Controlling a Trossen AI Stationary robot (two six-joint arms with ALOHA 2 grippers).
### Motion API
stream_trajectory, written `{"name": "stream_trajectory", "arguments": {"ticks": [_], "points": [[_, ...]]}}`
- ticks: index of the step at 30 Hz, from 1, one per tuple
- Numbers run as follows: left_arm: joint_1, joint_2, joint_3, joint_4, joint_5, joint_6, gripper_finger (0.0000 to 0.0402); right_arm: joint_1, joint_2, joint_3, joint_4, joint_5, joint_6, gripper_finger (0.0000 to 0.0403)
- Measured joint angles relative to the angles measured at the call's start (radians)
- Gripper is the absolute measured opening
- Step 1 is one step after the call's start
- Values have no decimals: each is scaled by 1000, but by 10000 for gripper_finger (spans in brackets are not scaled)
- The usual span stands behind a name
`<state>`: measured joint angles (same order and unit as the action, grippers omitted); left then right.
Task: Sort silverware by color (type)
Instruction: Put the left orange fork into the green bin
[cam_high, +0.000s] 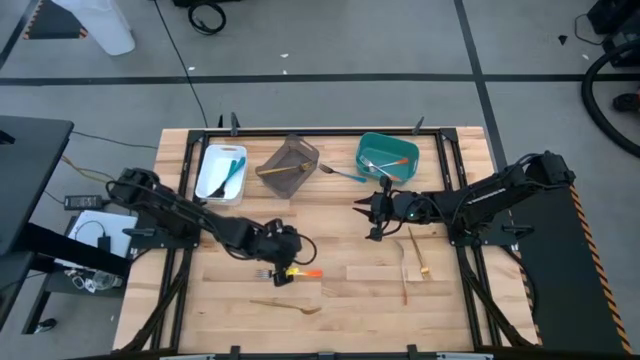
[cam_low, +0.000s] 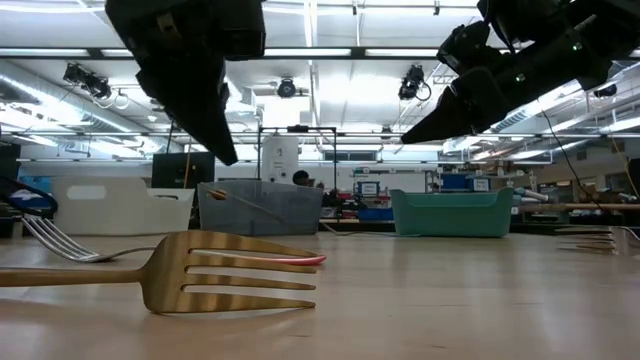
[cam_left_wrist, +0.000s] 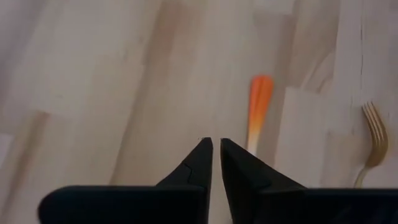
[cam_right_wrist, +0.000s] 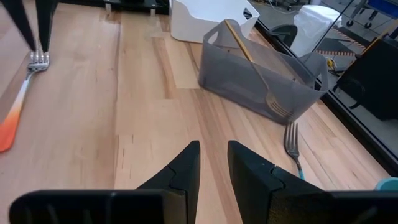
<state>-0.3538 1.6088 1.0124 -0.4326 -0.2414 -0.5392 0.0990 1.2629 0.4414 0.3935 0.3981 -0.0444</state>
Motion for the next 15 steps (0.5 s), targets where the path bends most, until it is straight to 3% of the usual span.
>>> {"name": "stream_trajectory", "arguments": {"ticks": [9, 15], "points": [[-53, 56, 22, -36, 126, -82, 129, 0, 0, 0, -1, 6, 2, 93], [-83, 66, 24, -37, 115, -142, 142, 0, 0, 0, -1, 12, -12, 93]]}}
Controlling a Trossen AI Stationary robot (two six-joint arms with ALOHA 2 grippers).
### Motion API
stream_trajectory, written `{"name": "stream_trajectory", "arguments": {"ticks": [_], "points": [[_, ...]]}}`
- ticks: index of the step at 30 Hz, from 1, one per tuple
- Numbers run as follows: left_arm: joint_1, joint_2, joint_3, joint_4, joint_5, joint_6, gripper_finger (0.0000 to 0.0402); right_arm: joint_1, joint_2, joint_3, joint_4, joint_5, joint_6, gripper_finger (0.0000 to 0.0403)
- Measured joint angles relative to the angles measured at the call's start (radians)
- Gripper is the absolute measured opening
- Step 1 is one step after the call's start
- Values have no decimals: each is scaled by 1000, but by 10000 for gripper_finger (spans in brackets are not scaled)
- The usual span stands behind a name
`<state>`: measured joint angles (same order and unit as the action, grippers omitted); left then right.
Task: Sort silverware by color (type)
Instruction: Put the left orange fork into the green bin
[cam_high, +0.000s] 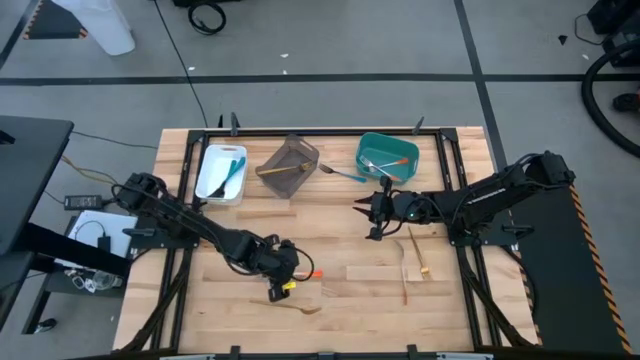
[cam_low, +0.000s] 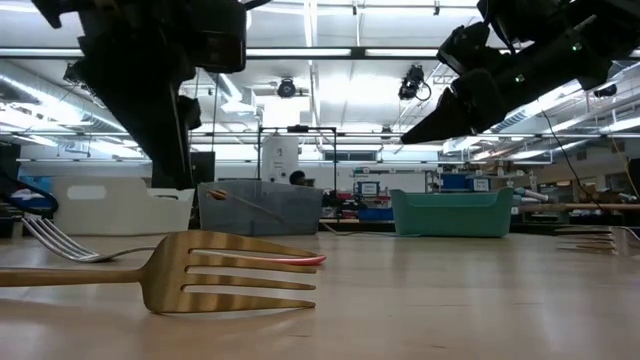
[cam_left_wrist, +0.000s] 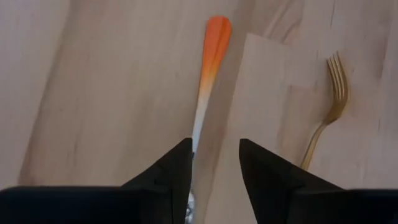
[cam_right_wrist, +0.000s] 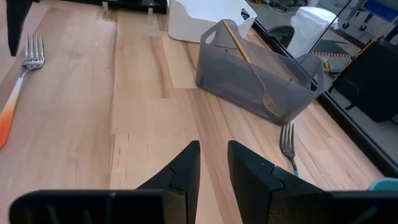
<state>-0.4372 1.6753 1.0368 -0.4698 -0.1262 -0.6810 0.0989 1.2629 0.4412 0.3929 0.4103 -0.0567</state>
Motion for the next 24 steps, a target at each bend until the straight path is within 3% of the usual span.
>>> {"name": "stream_trajectory", "arguments": {"ticks": [10, 24], "points": [[-33, 122, 109, -117, -56, -18, 142, -25, 0, 0, 40, 18, -83, 93], [-45, 216, 117, -136, -52, -93, 142, -61, 0, 0, 117, -39, -162, 93]]}}
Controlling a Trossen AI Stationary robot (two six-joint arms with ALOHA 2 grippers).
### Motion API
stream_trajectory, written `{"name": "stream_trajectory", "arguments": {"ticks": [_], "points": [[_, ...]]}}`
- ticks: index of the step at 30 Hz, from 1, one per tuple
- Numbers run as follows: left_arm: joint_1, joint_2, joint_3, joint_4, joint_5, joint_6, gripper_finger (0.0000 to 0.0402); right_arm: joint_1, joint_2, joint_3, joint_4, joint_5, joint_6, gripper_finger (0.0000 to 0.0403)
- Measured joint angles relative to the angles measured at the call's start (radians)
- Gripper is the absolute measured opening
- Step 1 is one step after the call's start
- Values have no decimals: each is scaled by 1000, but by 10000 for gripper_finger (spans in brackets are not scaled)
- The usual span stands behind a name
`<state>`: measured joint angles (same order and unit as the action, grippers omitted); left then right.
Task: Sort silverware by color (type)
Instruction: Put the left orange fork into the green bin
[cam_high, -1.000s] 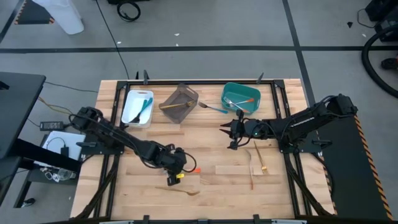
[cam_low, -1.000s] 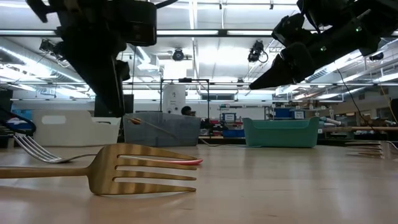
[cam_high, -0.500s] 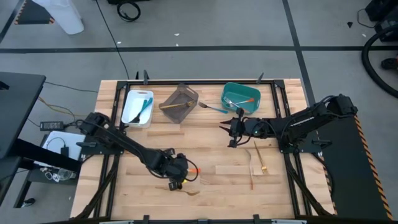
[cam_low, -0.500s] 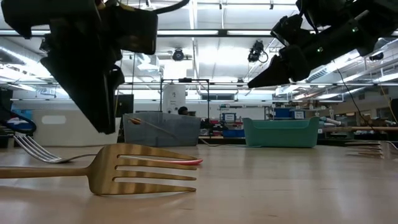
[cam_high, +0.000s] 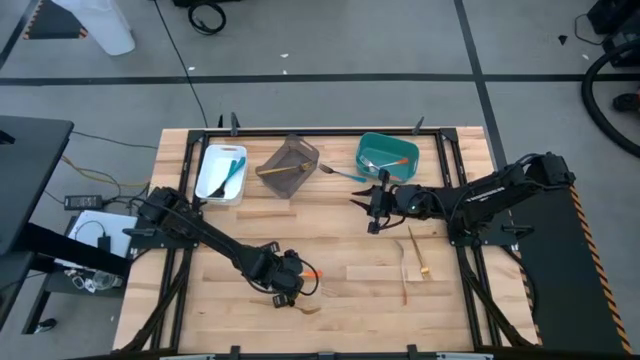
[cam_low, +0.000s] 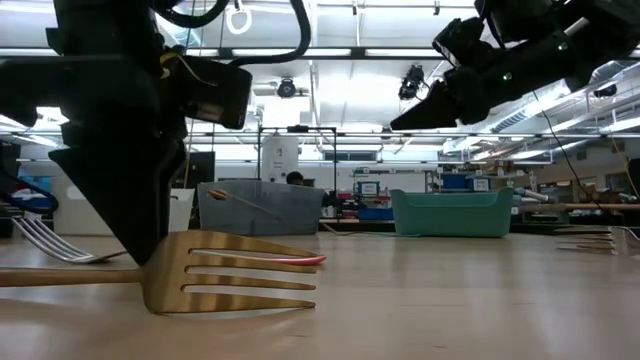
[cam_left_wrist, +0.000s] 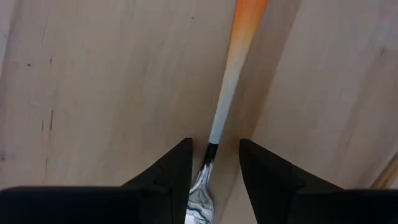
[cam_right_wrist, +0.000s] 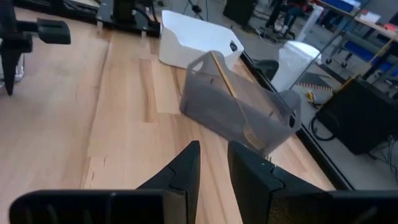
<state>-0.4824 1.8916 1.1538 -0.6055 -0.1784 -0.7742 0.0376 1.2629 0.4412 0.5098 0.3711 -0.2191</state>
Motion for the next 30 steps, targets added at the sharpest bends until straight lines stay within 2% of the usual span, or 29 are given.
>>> {"name": "stream_trajectory", "arguments": {"ticks": [5, 16, 21, 26, 30], "points": [[0, 10, 2, 1, 3, -5, 126, -10, 0, 0, 16, -6, -20, 93], [3, 11, 2, -6, -4, 0, 21, -18, 0, 0, 33, 11, -20, 93], [4, 13, 1, -15, -33, 1, 21, 2, 0, 0, 32, 105, -5, 93], [28, 10, 0, -18, -22, 34, 20, 33, 0, 0, 14, 118, 20, 93], [60, 5, -1, -20, -12, 83, 20, 71, 0, 0, -3, 221, 41, 93]]}}
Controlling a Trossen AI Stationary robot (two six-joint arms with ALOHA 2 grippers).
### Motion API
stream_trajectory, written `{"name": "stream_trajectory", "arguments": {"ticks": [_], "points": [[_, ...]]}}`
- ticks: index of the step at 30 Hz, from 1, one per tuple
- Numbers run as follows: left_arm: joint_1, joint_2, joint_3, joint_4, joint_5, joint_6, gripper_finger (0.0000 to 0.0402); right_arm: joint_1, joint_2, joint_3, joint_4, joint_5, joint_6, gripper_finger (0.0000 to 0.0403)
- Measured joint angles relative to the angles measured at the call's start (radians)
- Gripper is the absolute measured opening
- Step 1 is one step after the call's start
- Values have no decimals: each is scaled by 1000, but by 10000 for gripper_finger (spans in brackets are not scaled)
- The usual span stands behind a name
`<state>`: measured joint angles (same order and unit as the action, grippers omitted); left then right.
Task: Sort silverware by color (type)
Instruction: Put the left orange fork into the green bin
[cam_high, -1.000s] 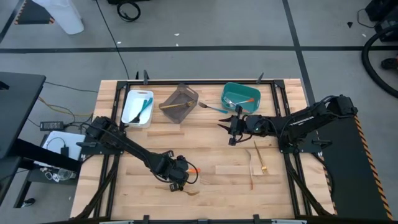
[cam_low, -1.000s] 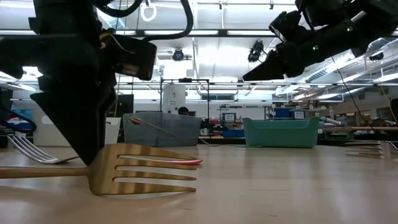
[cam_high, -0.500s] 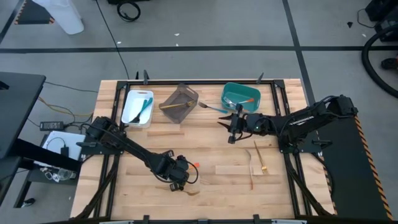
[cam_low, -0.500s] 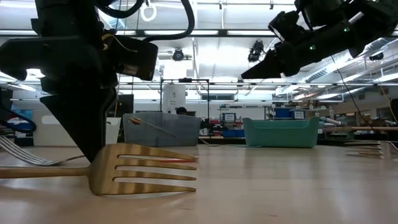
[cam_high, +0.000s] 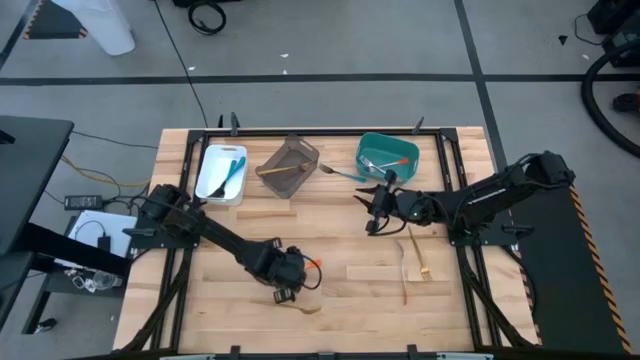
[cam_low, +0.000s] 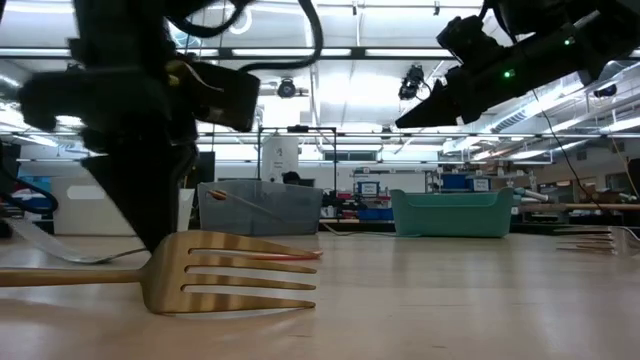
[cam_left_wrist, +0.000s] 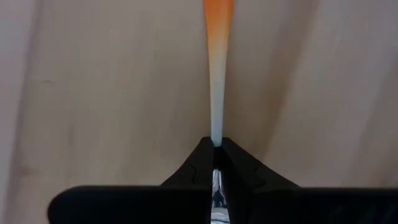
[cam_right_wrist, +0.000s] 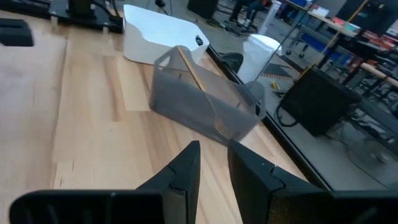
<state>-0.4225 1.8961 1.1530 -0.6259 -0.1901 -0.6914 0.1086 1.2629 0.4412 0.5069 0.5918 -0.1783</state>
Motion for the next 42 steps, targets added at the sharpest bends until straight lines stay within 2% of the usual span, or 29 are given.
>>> {"name": "stream_trajectory", "arguments": {"ticks": [8, 15, 19, 26, 32, 42], "points": [[84, -22, -4, -15, -42, 116, 21, 79, 0, 0, -9, 50, 18, 93], [145, -30, -3, -8, -49, 241, 22, 134, 0, 0, -15, 172, 49, 93], [175, -31, -3, 34, -67, 331, 22, 149, 0, 0, -20, 174, 82, 93], [227, -31, -2, 116, -69, 465, 22, 151, -7, 0, -107, 117, 201, 92], [279, -32, -1, 196, -69, 539, 22, 151, -6, 1, -165, 120, 203, 91], [386, -33, 79, 204, 12, 573, 22, 151, -6, 145, -506, 183, 120, 91]]}}
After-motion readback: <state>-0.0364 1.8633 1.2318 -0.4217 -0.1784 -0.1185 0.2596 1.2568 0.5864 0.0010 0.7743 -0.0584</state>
